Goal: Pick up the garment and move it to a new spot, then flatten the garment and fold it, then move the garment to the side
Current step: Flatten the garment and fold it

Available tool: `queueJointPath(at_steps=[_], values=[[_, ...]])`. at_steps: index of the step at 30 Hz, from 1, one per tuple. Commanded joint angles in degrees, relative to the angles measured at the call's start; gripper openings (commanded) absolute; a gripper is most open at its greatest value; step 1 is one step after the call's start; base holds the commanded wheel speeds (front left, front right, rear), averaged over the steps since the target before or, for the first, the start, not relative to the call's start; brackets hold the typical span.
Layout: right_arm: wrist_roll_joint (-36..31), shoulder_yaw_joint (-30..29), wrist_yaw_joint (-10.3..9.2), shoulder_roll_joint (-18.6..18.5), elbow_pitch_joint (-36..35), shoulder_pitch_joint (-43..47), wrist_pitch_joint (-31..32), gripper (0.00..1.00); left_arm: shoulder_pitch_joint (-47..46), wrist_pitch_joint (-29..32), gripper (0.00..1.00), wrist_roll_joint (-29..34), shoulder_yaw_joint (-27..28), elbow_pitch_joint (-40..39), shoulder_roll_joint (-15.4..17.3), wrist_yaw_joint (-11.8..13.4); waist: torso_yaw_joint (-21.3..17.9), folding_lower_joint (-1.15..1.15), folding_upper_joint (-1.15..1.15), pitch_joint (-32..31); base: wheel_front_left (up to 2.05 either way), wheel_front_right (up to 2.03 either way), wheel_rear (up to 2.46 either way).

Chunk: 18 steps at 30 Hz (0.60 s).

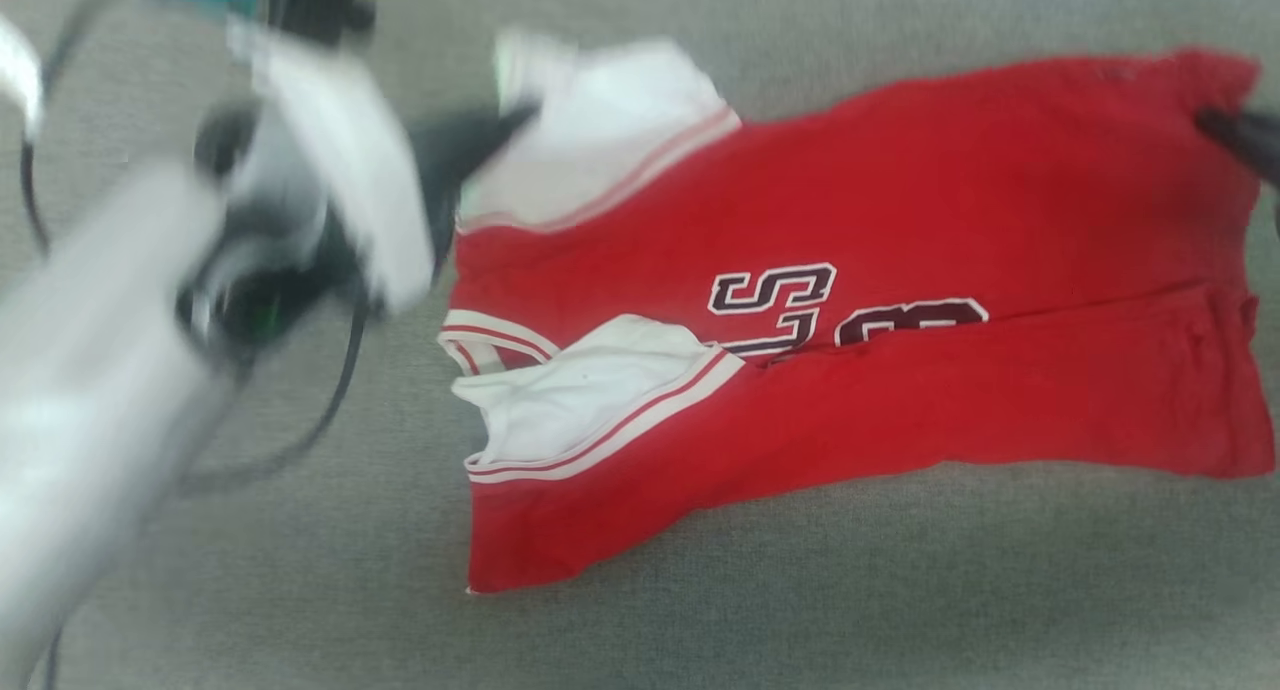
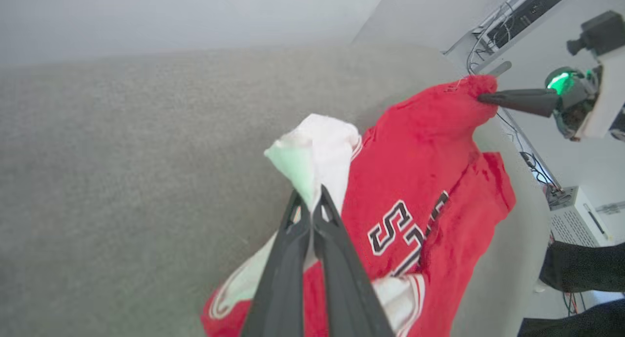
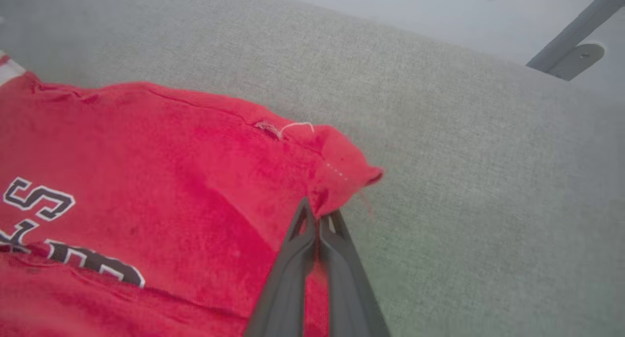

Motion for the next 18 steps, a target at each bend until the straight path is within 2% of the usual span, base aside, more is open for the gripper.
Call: queueJointPath(at_steps=[1,4,11,14,18], values=[[1.3,0.4,-0.03,-1.8,-1.8,3.3,-1.0,0.00,4.2,-1.4,0.00,0.4,-0.8,-3.1,2.2,-0.1,1.1,0.00,0.00,-2.7,0.00,0.00,0.00],[3.3,0.3,-0.03,-5.6,-5.4,8.8,-2.7,0.00,11.2,-4.9,0.00,0.9,-1.4,-8.9,6.2,0.0,1.5,0.00,0.00,-4.0,0.00,0.00,0.00],[6.8,-1.8,-0.02,-11.1,-10.8,20.5,-9.2,0.00,25.6,-13.9,0.00,1.8,-1.6,-22.7,12.3,5.3,1.3,0.00,0.00,-4.4,0.00,0.00,0.00],[7.8,-3.0,-0.02,-11.8,-11.9,24.3,-11.8,0.00,29.8,-16.4,0.00,2.4,-2.3,-26.5,13.3,7.4,1.1,0.00,0.00,-3.8,0.00,0.00,0.00],[7.1,-3.7,-0.02,-11.5,-11.1,26.8,-13.7,0.00,31.6,-17.7,0.00,4.3,-3.5,-26.4,12.8,8.7,1.0,0.00,0.00,-2.9,0.00,0.00,0.00]])
